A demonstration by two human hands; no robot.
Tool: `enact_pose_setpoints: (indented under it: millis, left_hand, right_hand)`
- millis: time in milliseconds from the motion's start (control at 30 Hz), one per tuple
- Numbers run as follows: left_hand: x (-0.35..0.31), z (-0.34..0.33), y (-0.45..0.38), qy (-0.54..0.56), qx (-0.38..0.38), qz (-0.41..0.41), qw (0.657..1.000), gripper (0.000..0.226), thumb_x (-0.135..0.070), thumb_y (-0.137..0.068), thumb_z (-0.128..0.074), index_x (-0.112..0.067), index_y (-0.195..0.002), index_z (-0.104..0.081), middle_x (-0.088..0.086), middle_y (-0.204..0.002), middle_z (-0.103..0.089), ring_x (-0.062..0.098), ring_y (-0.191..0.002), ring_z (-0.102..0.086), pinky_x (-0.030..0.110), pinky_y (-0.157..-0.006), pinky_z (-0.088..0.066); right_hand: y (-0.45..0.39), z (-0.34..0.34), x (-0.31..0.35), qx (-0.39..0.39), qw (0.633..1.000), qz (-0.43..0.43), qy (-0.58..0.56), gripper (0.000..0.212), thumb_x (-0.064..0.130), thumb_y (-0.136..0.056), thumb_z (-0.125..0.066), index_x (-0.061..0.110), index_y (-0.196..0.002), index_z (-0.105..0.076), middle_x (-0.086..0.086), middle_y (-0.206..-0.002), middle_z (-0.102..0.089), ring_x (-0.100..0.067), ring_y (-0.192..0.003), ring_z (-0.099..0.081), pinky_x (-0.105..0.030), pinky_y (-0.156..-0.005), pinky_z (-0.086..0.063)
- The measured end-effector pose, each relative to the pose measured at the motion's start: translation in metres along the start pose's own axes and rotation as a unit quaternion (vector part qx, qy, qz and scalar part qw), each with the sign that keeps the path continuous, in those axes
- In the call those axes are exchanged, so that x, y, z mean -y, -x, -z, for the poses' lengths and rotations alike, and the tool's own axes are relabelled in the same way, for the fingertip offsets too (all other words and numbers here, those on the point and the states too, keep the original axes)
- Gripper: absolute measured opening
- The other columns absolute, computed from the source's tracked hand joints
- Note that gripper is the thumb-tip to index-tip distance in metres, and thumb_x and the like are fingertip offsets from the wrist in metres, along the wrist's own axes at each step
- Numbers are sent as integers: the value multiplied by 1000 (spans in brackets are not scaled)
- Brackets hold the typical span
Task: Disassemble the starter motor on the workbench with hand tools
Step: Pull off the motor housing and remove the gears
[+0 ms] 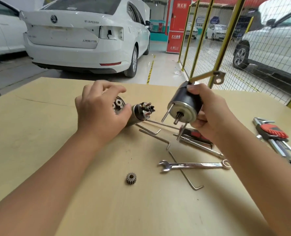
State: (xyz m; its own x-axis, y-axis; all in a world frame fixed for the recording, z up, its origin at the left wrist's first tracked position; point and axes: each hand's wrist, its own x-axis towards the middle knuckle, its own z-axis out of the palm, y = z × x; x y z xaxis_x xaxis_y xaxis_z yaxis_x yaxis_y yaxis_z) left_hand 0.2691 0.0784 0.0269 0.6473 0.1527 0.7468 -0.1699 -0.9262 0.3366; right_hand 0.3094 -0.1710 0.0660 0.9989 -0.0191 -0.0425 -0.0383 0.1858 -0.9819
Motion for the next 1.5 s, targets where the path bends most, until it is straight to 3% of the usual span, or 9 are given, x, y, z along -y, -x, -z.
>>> enact_pose_setpoints:
  millis: [100, 400, 533, 733, 900, 1000, 1100, 1333, 1500]
  left_hand:
    - [8, -8, 1, -10, 77, 22, 997, 48, -60, -75, -65, -41, -119, -69, -9, -125, -58, 24, -117, -53, 40, -88, -31]
    - [18, -15, -3, 66, 39, 43, 996, 40, -33, -83, -74, -26, -122, -71, 1, -113, -68, 33, -110, -59, 54, -92, -51]
    - [20, -18, -4, 86, 25, 31, 995, 51, -35, -78, -66, -18, -126, -69, 5, -109, -69, 37, -104, -60, 53, -89, -52]
    - [21, -23, -4, 99, 16, 40, 994, 51, -33, -77, -68, -16, -125, -70, 6, -109, -70, 37, -102, -61, 54, -88, -52]
    - [19, -20, -3, 132, 18, 54, 990, 64, -39, -78, -68, -16, -137, -59, 4, -113, -69, 36, -106, -61, 51, -91, -51]
    - [23, -18, -4, 163, 20, 54, 985, 70, -43, -81, -67, -16, -143, -51, 0, -112, -68, 34, -104, -62, 49, -93, -50]
    - [23, -16, -4, 193, 21, 66, 979, 69, -46, -83, -64, -17, -144, -49, -1, -111, -69, 33, -104, -63, 50, -95, -50]
    - [20, -14, -4, 198, 20, 84, 976, 68, -49, -84, -63, -17, -143, -52, 4, -112, -69, 33, -106, -63, 49, -97, -49]
    - [25, -14, -4, 205, 23, 85, 975, 62, -47, -83, -64, -17, -137, -58, 2, -109, -69, 29, -104, -64, 44, -96, -50]
  right_hand:
    - [-32, -9, 17, -30, 995, -19, 94, 73, 51, -40, -79, 17, -102, -63, -4, -71, -68, -19, -52, -58, -22, -49, -39]
    - [-118, -38, 9, 4, 938, -81, 338, 72, 53, -44, -82, 16, -103, -64, -11, -92, -73, -22, -75, -65, -32, -66, -45]
    - [-133, -44, -15, -2, 925, -123, 358, 71, 54, -41, -79, 16, -100, -68, -7, -83, -71, -22, -70, -60, -32, -62, -40]
    - [-148, -52, -13, -4, 877, -94, 472, 62, 65, -39, -75, 19, -78, -63, 3, -36, -51, -10, -24, -38, -18, -37, -33]
    - [-145, -46, -5, -73, 825, 21, 560, 70, 81, -55, -58, 16, -79, -63, -4, -71, -64, -22, -63, -63, -29, -56, -50]
    - [-138, -29, 6, -136, 812, 90, 560, 43, 53, -75, -57, 11, -84, -65, -9, -82, -65, -26, -71, -62, -29, -56, -47]
    - [-120, -7, 7, -48, 798, 49, 599, 18, 10, -80, -56, 10, -85, -73, -17, -88, -72, -31, -73, -68, -28, -53, -53]
    - [-70, 13, 8, 76, 902, -14, 424, 15, -7, -82, -75, -5, -95, -68, -28, -90, -73, -33, -74, -76, -37, -70, -64]
    - [-31, -5, 10, 75, 899, 108, 417, 13, 12, -85, -79, 3, -86, -69, -17, -67, -72, -22, -48, -65, -30, -45, -52]
